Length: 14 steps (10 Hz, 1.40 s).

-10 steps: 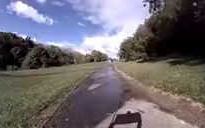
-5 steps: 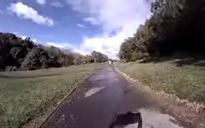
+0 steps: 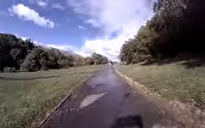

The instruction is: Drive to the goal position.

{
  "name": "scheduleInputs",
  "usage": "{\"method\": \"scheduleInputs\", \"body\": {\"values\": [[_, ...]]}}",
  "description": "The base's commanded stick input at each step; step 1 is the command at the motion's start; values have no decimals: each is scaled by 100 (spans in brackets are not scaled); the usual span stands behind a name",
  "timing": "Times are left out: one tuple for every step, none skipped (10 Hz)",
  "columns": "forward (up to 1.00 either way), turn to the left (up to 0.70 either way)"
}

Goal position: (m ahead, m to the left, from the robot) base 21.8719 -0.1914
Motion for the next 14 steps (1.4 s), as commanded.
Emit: {"method": "scheduleInputs", "body": {"values": [[70, 1], [70, 1], [70, 1], [70, 1], [70, 1], [70, 1], [70, 1], [70, 1], [70, 1], [70, 1], [70, 1], [70, 1], [70, -22], [70, -23]]}}
